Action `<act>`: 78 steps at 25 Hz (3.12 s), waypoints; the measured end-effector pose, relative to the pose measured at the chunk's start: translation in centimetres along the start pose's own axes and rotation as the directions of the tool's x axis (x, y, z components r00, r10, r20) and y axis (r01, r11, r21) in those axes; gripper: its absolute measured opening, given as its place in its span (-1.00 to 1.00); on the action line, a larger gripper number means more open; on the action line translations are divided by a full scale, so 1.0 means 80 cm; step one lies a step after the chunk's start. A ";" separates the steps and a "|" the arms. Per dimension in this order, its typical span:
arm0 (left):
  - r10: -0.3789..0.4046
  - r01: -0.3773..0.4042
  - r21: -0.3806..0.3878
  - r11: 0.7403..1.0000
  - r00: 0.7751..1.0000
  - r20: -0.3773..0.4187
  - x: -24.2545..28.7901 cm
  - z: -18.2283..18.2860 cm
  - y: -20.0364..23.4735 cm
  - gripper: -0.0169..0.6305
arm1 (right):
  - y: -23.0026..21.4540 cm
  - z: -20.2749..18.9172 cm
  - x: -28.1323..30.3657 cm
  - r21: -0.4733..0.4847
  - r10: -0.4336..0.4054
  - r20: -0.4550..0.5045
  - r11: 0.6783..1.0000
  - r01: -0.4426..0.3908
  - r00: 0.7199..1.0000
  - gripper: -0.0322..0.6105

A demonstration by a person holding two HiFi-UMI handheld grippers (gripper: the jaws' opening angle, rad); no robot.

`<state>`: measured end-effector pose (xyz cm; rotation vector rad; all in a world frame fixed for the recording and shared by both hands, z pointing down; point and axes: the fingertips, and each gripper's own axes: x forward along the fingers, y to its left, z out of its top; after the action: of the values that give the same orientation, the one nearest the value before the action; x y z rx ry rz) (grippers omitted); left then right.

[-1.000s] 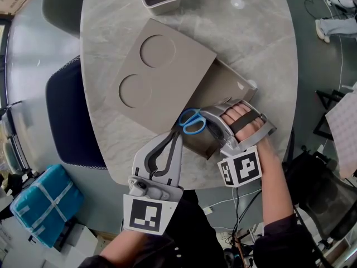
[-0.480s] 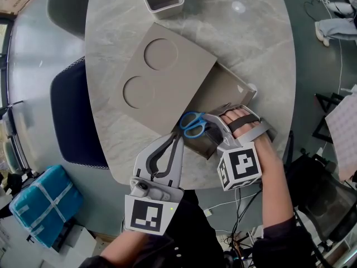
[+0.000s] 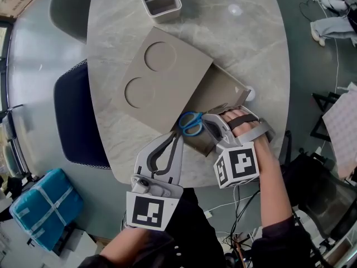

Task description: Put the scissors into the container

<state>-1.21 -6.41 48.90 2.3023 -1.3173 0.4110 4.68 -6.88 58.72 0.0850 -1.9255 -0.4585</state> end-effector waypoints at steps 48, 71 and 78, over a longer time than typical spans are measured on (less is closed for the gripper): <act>-0.196 0.115 0.239 0.964 0.916 0.350 -0.190 0.246 -0.096 -0.87 | -0.063 0.101 -0.436 0.964 -0.915 -0.145 -0.045 0.263 0.377 -0.91; -0.194 0.100 0.261 0.960 0.911 0.364 -0.203 0.245 -0.098 -0.87 | -0.054 0.112 -0.434 0.947 -0.907 -0.199 -0.081 0.309 0.372 -0.91; -0.184 0.093 0.259 0.962 0.916 0.356 -0.204 0.247 -0.096 -0.87 | -0.055 0.111 -0.434 0.945 -0.904 -0.203 -0.080 0.318 0.377 -0.91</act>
<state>-2.03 -1.38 22.61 2.7622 -1.3201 0.0769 9.74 0.93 23.81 2.0889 -2.3156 0.1450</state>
